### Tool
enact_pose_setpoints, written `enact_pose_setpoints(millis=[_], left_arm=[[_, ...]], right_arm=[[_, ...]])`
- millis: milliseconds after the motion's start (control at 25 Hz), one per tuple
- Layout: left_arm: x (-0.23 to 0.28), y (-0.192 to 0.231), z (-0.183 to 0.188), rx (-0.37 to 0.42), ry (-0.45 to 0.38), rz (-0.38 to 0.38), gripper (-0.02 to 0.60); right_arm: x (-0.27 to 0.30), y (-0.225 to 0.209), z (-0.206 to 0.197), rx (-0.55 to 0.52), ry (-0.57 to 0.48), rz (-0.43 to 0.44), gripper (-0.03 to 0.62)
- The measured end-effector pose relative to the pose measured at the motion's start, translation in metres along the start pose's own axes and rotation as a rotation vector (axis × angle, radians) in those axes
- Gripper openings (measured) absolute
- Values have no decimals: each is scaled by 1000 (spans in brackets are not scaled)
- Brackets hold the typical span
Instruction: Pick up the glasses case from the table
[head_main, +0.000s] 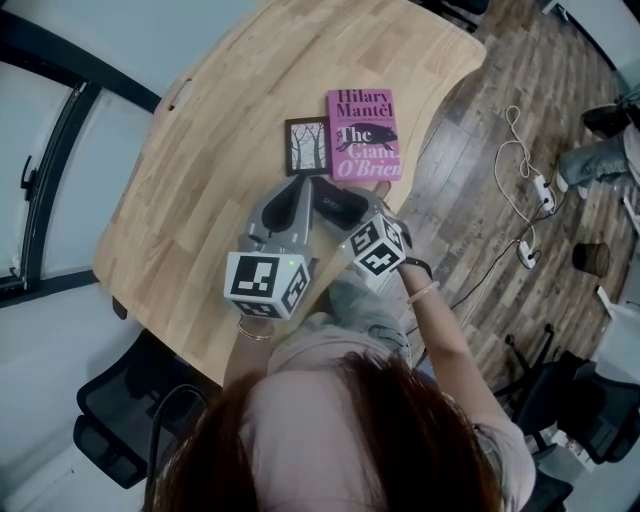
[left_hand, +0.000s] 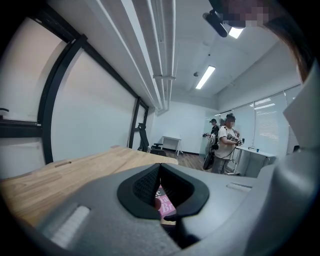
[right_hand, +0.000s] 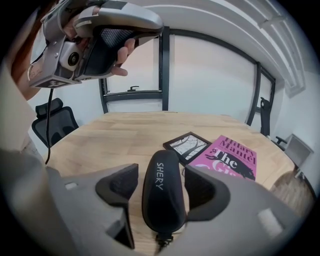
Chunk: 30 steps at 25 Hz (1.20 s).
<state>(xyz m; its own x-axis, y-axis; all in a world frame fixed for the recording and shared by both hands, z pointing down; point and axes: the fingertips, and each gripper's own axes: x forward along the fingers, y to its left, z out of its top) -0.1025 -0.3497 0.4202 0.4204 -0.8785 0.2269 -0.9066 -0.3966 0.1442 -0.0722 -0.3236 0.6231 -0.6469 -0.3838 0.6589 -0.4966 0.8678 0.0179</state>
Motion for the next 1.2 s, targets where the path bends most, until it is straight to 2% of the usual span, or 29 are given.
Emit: enact_pose_setpoints(millis=[640, 1200], left_arm=[[1, 9, -14, -9, 37, 3, 9], [1, 12, -20, -19, 52, 1, 9]], right_arm=[[30, 1, -28, -3, 116, 36, 337], [49, 0, -42, -15, 185, 67, 354]])
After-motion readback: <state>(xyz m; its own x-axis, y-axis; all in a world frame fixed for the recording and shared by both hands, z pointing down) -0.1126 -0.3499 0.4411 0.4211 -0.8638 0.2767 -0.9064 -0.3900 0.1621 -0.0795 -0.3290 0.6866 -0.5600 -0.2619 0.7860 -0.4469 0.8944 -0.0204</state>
